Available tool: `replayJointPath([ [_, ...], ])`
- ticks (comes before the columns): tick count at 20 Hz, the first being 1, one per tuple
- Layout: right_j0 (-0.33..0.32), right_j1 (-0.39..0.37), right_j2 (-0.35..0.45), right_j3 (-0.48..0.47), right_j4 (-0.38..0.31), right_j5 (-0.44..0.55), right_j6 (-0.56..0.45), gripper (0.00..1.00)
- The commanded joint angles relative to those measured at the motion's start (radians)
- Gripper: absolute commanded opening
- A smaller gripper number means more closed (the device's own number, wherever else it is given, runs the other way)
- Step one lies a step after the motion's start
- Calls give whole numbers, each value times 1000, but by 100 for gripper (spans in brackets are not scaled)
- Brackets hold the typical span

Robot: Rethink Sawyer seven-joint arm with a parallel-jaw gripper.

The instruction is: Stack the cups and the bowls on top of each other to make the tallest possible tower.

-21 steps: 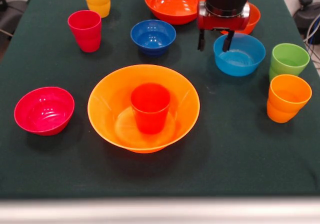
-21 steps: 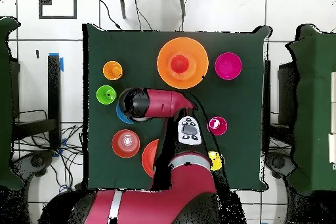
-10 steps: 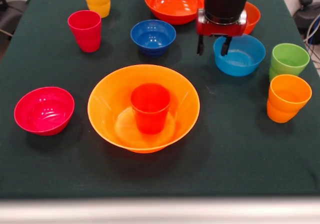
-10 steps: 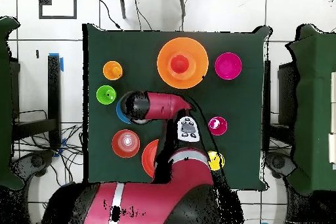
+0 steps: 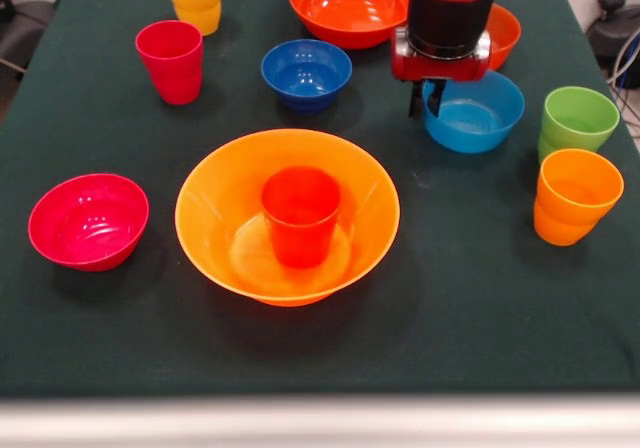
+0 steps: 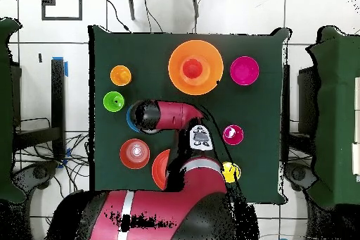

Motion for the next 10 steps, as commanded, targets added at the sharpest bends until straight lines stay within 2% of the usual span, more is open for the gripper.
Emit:
replayJointPath([
  [1,23,40,51,-2,-26,-40,100,0],
  [10,14,12,60,-3,-21,0,82,0],
])
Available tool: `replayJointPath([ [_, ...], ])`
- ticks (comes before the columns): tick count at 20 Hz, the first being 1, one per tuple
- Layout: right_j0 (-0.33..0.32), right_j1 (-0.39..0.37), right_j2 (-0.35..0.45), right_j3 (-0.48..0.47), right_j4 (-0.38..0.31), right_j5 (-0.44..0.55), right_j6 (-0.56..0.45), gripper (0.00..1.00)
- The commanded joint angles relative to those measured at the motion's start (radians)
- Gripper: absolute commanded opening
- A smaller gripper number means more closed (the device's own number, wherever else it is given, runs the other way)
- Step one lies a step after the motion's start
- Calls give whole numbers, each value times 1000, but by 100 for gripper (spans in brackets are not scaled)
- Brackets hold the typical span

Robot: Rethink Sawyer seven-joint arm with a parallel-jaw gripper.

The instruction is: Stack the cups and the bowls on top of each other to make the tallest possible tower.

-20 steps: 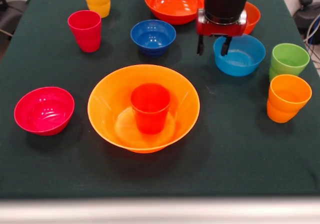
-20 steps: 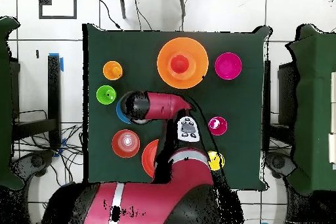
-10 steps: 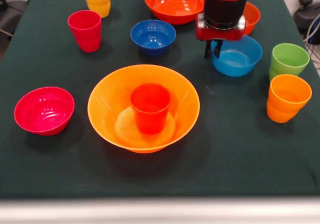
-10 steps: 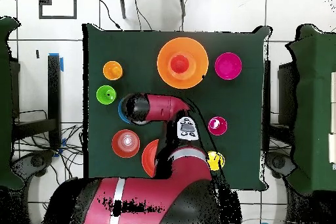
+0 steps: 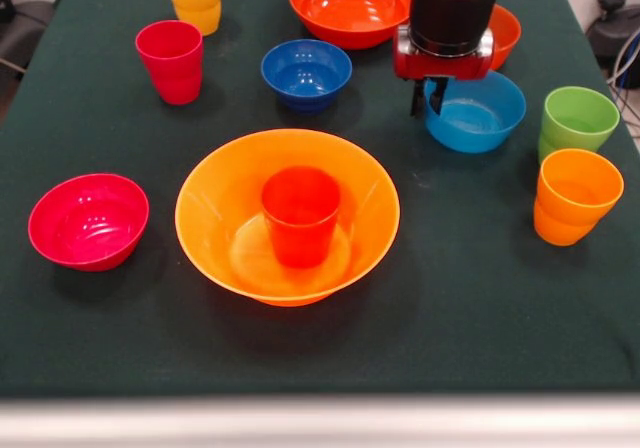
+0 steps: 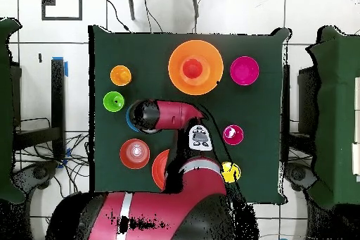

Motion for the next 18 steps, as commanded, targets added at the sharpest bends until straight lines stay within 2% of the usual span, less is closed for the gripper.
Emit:
replayJointPath([
  [1,4,-1,65,5,-18,21,73,0],
  [7,-33,-85,90,29,1,129,34,0],
  [18,-72,-112,113,-7,4,226,7,0],
])
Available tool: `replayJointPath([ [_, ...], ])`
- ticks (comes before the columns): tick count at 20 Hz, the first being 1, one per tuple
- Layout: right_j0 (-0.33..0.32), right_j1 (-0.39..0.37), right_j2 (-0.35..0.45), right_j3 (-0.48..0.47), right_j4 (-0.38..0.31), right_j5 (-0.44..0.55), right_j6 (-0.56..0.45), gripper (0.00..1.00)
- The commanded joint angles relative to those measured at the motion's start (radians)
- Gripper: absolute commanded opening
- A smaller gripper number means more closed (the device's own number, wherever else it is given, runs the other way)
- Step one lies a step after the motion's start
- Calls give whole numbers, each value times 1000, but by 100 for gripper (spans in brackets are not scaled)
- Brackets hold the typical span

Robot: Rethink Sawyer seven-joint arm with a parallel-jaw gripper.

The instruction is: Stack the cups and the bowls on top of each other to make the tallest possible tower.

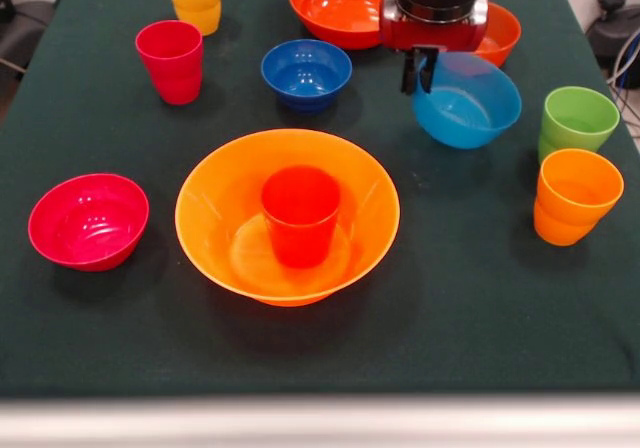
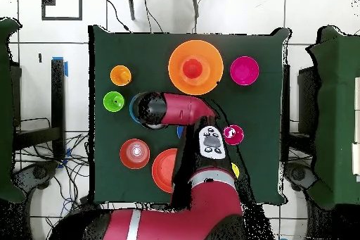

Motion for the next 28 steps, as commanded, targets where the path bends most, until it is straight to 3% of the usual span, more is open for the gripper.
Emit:
replayJointPath([
  [1,-35,-11,107,-15,4,129,6,0],
  [14,-57,-28,126,-21,0,169,-9,0],
  [28,-132,-72,211,-16,24,255,-48,0],
])
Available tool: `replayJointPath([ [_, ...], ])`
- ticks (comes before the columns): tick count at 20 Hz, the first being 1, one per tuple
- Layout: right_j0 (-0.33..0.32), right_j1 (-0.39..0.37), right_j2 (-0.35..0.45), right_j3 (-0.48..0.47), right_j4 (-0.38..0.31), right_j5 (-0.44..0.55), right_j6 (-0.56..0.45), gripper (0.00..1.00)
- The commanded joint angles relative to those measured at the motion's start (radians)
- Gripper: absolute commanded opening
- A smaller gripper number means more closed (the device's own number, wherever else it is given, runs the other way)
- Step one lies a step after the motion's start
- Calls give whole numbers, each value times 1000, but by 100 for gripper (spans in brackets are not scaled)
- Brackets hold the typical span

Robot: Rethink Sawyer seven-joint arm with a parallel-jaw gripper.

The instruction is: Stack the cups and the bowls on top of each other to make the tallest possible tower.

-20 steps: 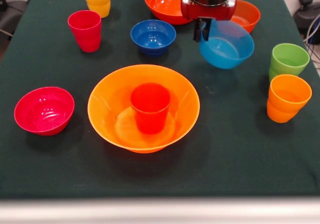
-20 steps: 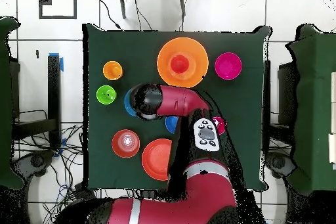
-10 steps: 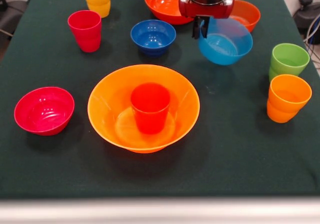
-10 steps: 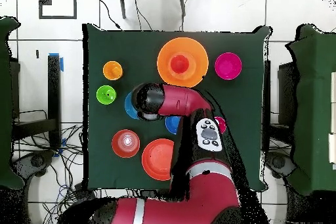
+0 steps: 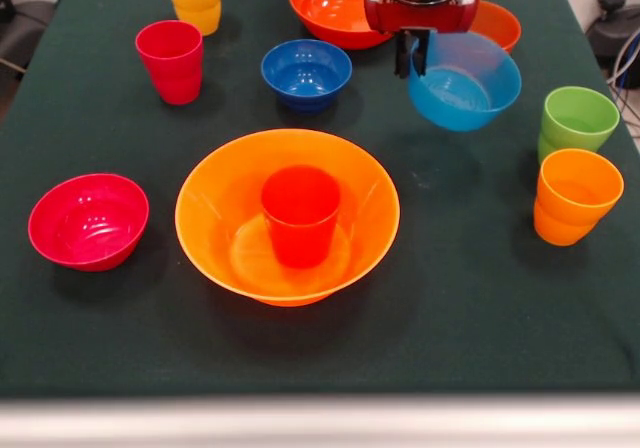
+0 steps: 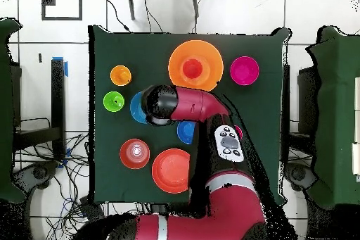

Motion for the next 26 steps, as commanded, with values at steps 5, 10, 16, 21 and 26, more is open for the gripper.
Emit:
replayJointPath([
  [5,-68,-29,168,-47,28,206,-49,0],
  [10,-83,-37,190,-62,30,246,-46,0],
  [16,-92,-32,196,-90,10,259,-49,0],
  [21,-111,-22,217,-106,5,233,-66,0],
  [26,-116,0,225,-148,-12,210,-74,0],
])
